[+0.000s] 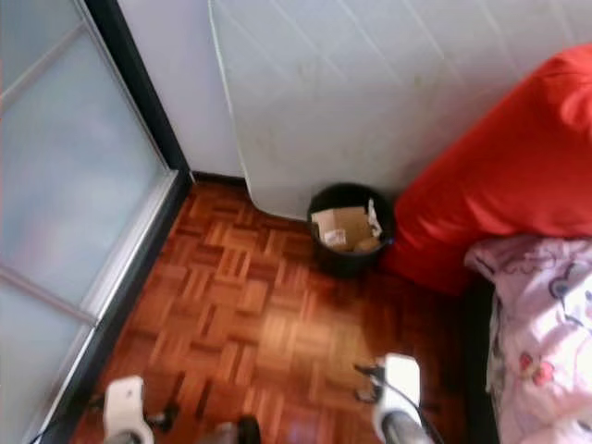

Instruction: Clean up the room

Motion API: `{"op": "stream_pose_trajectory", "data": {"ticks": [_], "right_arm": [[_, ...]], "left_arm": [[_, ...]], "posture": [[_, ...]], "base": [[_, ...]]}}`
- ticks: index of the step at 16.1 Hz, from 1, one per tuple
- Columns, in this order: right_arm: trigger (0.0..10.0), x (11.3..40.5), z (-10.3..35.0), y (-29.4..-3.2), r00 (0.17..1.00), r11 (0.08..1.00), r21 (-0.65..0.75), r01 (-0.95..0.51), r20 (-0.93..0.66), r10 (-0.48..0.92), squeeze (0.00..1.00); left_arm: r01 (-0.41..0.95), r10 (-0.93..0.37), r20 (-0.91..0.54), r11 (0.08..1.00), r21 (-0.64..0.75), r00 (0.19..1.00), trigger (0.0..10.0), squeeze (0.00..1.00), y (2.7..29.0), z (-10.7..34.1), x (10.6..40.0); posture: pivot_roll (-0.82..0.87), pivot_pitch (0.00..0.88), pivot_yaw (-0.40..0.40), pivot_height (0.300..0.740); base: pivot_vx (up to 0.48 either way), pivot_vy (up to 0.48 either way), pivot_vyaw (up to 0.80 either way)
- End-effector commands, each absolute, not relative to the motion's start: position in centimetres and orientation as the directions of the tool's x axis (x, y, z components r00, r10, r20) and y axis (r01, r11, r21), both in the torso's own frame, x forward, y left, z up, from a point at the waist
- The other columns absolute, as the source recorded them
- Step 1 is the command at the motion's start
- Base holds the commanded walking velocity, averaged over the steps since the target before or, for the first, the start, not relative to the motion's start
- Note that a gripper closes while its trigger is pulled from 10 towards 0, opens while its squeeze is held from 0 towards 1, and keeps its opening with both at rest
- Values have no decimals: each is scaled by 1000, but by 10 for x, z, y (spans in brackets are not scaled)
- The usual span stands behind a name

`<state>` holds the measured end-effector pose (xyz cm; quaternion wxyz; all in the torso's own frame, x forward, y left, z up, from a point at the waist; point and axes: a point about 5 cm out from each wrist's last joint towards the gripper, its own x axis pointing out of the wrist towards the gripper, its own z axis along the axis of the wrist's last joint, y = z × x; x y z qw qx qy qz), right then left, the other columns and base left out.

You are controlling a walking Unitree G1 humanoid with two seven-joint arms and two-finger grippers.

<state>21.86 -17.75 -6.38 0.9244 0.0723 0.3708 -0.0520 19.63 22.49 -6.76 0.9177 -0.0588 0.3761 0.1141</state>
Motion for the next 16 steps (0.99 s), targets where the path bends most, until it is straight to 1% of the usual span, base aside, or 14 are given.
{"op": "stream_pose_trajectory", "data": {"ticks": [1,6,12,16], "right_arm": [[10000,203,-72,-185,680,981,78,176,-730,-64,0],[10000,204,-72,-184,682,982,80,172,-729,-60,0],[10000,209,-69,-181,696,983,85,166,-716,-55,0],[10000,206,-71,-184,692,982,85,167,-720,-56,0]], "left_arm": [[-251,155,-718,967,-29,678,10000,0,221,-71,191],[-255,157,-719,966,-30,677,10000,0,220,-71,192],[-255,155,-719,967,-31,677,10000,0,221,-71,191],[-253,154,-722,967,-30,675,10000,0,221,-72,190]], "posture": [[-13,223,19,740],[-14,214,20,740],[-9,183,18,740],[-10,169,19,740]], "base": [[394,0,0],[352,0,0],[404,0,0],[402,0,0]]}}
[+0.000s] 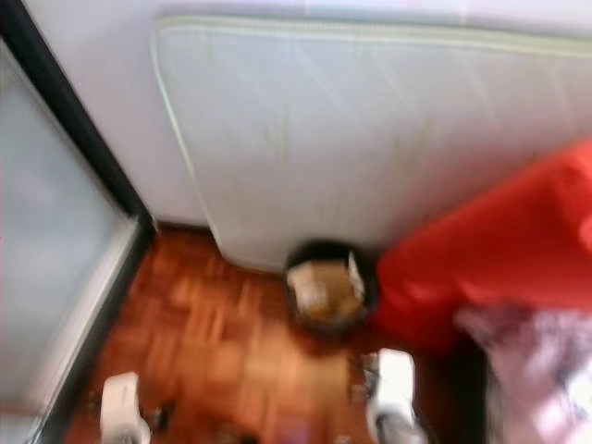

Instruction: Clean up the room

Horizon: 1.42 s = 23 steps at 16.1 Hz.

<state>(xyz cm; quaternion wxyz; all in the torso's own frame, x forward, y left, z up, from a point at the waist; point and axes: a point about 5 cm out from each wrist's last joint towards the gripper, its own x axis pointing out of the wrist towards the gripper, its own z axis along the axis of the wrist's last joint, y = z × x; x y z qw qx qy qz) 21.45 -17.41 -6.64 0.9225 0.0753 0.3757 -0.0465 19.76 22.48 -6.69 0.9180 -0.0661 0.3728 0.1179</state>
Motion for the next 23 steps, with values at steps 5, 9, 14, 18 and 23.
{"op": "stream_pose_trajectory", "data": {"ticks": [5,9,14,18,23], "right_arm": [[10000,203,-72,-185,688,983,86,165,-724,-52,0],[10000,202,-73,-184,681,984,88,158,-730,-44,0],[10000,200,-74,-189,673,985,87,146,-739,-35,0],[10000,203,-71,-192,692,983,97,153,-721,-36,0],[10000,221,-61,-180,746,986,128,110,-666,3,0]], "left_arm": [[-248,151,-722,968,-30,675,10000,0,220,-72,190],[-250,154,-720,968,-27,676,10000,0,220,-72,190],[-253,154,-717,967,-32,679,10000,0,219,-72,191],[-260,157,-709,965,-38,688,10000,0,218,-71,193],[-257,152,-703,965,-46,695,10000,0,216,-70,196]], "posture": [[-7,177,16,740],[-8,192,17,740],[-9,202,9,740],[-7,212,4,740],[-5,224,1,740]], "base": [[377,0,0],[402,0,0],[362,0,0],[60,0,0],[0,0,0]]}}
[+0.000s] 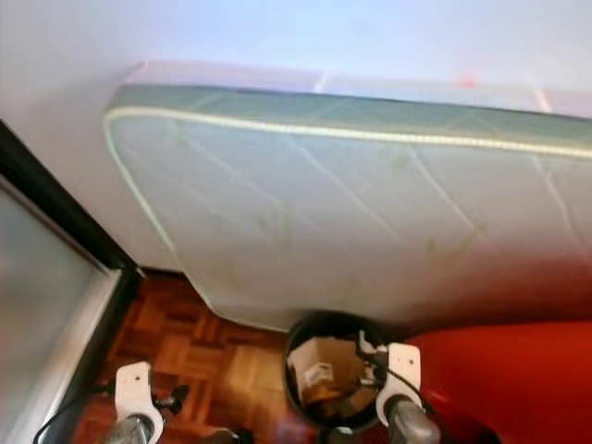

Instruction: Clean up the room

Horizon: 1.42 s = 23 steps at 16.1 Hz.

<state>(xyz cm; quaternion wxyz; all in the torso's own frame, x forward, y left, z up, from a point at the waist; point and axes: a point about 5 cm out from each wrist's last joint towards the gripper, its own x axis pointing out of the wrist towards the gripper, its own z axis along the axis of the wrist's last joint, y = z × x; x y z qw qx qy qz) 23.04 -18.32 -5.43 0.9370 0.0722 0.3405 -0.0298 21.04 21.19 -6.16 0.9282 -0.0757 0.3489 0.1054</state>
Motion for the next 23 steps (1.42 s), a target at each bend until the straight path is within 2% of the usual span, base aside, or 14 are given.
{"op": "stream_pose_trajectory", "data": {"ticks": [1,10,11,12,13,23], "right_arm": [[10000,222,-60,-180,752,986,129,110,-659,3,0],[10000,224,-59,-178,763,983,133,124,-646,-9,0],[10000,225,-59,-177,763,982,141,125,-646,-4,55],[10000,226,-58,-174,761,982,144,121,-649,2,827],[10000,227,-58,-172,759,983,142,116,-652,4,1000],[10000,230,-58,-165,743,987,124,99,-669,9,1000]], "left_arm": [[-257,152,-700,965,-47,698,10000,0,215,-69,197],[-257,151,-686,965,-54,712,10000,0,214,-66,202],[-257,151,-686,965,-54,712,10000,0,214,-66,202],[-257,151,-686,965,-54,712,10000,0,214,-66,202],[-256,150,-687,965,-54,711,10000,0,214,-66,202],[-248,145,-694,967,-50,705,10000,0,214,-68,199]], "posture": [[-5,224,1,740],[1,229,0,740],[1,229,1,740],[1,229,1,740],[4,225,3,740],[3,215,9,740]], "base": [[0,0,0],[0,0,0],[0,0,0],[0,0,0],[0,0,0],[0,0,0]]}}
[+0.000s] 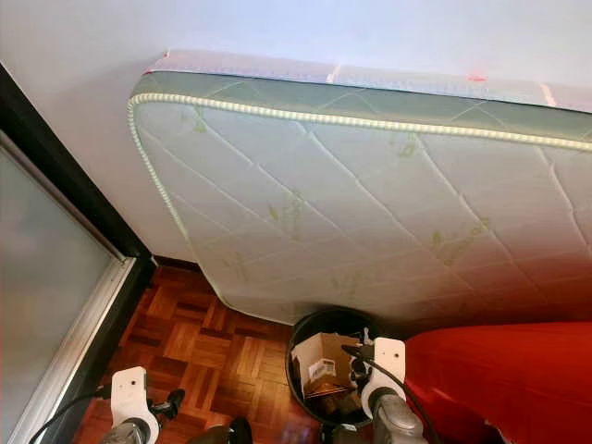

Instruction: Clean up the room

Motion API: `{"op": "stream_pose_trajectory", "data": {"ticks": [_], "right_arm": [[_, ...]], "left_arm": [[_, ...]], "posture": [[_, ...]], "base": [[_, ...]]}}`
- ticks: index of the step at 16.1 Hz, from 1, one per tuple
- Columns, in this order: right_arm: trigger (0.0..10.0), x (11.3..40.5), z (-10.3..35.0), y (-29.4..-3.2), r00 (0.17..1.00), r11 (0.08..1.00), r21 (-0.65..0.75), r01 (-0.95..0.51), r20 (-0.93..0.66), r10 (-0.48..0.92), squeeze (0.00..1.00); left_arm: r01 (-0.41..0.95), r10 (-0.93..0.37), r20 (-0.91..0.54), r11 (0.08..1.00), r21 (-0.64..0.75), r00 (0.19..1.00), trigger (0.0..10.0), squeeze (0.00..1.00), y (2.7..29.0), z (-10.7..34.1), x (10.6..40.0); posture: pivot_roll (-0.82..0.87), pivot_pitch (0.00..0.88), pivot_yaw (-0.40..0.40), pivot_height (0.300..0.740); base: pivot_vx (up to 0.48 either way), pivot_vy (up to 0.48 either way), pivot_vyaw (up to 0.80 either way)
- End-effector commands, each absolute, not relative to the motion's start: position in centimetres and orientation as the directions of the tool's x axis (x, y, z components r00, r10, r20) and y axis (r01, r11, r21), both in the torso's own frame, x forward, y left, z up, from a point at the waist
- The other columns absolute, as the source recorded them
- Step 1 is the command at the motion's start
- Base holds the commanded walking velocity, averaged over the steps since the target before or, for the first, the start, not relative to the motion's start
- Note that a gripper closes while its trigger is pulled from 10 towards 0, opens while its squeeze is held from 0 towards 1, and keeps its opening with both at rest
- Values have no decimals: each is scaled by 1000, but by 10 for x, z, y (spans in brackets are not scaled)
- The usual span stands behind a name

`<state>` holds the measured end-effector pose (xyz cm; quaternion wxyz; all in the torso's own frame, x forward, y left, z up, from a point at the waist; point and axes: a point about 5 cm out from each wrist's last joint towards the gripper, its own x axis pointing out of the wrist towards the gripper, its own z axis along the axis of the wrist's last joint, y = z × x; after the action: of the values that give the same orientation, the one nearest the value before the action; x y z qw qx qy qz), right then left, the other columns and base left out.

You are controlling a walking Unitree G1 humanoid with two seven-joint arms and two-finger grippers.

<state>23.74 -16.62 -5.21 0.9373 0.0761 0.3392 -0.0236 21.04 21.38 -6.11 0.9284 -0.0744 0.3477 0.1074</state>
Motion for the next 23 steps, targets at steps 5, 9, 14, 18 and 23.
{"op": "stream_pose_trajectory", "data": {"ticks": [5,9,14,18,23], "right_arm": [[10000,228,-59,-166,728,990,108,87,-685,11,1000],[10000,228,-60,-166,720,992,97,80,-694,9,0],[10000,212,-69,-173,678,992,84,98,-735,-5,0],[10000,211,-70,-173,670,992,79,101,-742,-9,0],[10000,212,-70,-172,664,991,78,107,-747,-13,0]], "left_arm": [[-248,146,-696,967,-49,703,10000,0,214,-68,199],[-247,144,-694,968,-50,705,10000,0,213,-68,200],[-245,147,-691,969,-44,708,10000,0,214,-67,200],[-239,146,-694,970,-39,705,10000,0,215,-68,199],[-242,147,-695,970,-39,704,10000,0,215,-68,198]], "posture": [[3,220,8,740],[2,221,6,740],[3,223,7,740],[1,225,8,740],[-5,232,10,740]], "base": [[0,0,0],[0,0,0],[0,0,0],[0,0,0],[0,0,0]]}}
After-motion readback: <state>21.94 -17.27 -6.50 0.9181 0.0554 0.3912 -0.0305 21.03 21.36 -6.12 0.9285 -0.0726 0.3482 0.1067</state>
